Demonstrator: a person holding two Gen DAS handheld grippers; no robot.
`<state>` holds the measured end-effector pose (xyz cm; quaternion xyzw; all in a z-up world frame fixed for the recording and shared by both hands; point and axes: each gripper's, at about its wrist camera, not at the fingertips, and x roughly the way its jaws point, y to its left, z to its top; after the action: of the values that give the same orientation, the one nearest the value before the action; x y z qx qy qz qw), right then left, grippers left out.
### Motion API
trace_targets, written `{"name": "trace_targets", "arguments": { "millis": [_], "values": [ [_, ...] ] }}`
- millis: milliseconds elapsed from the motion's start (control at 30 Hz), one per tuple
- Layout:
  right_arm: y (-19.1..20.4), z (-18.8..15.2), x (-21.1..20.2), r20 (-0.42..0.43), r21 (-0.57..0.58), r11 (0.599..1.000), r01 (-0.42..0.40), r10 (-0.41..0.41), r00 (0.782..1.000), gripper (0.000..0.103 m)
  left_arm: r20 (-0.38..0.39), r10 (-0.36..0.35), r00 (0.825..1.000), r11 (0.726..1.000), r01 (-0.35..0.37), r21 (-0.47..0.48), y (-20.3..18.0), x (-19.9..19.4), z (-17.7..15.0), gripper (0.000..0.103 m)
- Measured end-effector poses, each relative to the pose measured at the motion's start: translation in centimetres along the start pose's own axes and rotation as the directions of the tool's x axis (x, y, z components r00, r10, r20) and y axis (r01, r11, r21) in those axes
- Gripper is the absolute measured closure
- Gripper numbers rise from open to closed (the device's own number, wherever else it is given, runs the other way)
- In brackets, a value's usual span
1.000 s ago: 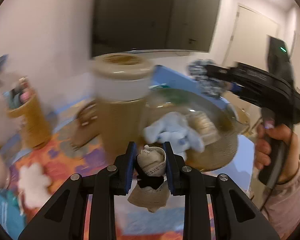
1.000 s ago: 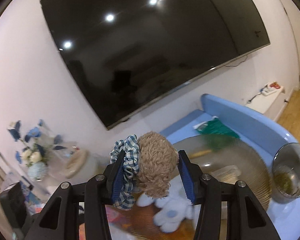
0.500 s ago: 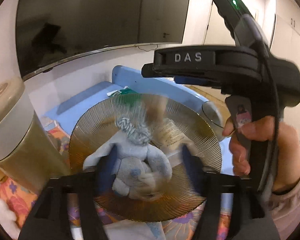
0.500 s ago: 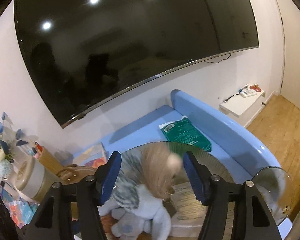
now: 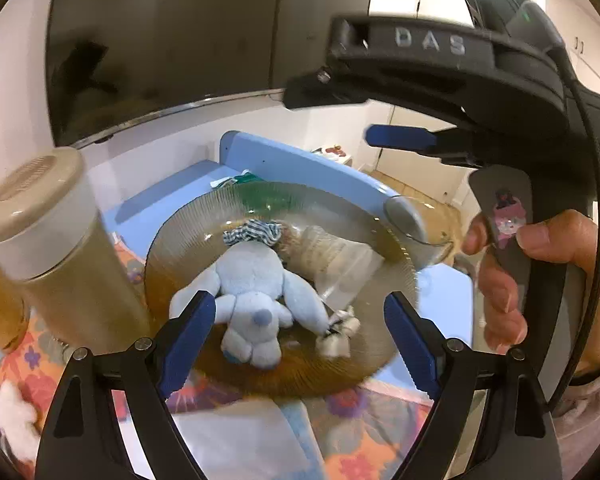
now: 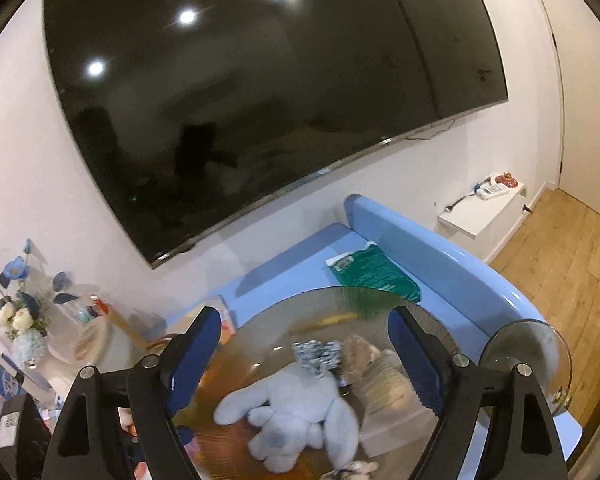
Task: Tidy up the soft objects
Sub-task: 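Carry the tan knitted plush and beige item to the glass bowl and release both, then grasp the blue tape roll with the left gripper while the right gripper grasps the white fluffy plush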
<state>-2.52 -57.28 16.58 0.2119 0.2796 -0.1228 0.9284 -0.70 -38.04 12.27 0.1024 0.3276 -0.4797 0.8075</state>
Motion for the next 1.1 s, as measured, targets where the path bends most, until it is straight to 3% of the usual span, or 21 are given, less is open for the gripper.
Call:
{"name": "trace_targets", "arguments": {
  "millis": [300,500,633,767,933,1000,1100],
  "values": [
    [8.9,-0.6,-4.5,0.059,-0.101,0.980,-0.172,0.179,0.982,0.015,0.048,0.120,0.992,0.991,-0.116,-0.065,2.8,-7.6,-0.5,0.018],
    [15.8,-2.2,-5.2,0.055,-0.164,0.940,-0.300,0.312,0.948,0.012,0.071,0.273,0.959,0.955,-0.262,-0.135,8.7,-13.4,-2.4,0.017],
    [19.9,-4.0,-4.5,0.044,-0.173,0.912,-0.372,0.384,0.922,0.006,0.057,0.381,0.923,0.904,-0.359,-0.234,14.7,-17.3,-4.7,0.017],
    [23.4,-6.3,-2.8,-0.004,-0.160,0.883,-0.441,0.446,0.895,0.006,0.030,0.484,0.875,0.826,-0.445,-0.346,20.6,-21.2,-7.6,0.017],
    [26.6,-9.3,0.5,-0.088,-0.154,0.865,-0.478,0.470,0.878,0.006,-0.050,0.594,0.803,0.701,-0.548,-0.456,28.1,-24.8,-11.9,0.017],
    [27.8,-10.7,2.1,-0.130,-0.146,0.864,-0.483,0.467,0.875,0.006,-0.089,0.617,0.782,0.659,-0.576,-0.484,30.6,-25.5,-13.6,0.017],
    [28.9,-12.5,4.4,-0.179,-0.137,0.870,-0.474,0.449,0.876,0.006,-0.129,0.623,0.772,0.624,-0.590,-0.512,33.5,-26.3,-16.1,0.017]
  ]
}}
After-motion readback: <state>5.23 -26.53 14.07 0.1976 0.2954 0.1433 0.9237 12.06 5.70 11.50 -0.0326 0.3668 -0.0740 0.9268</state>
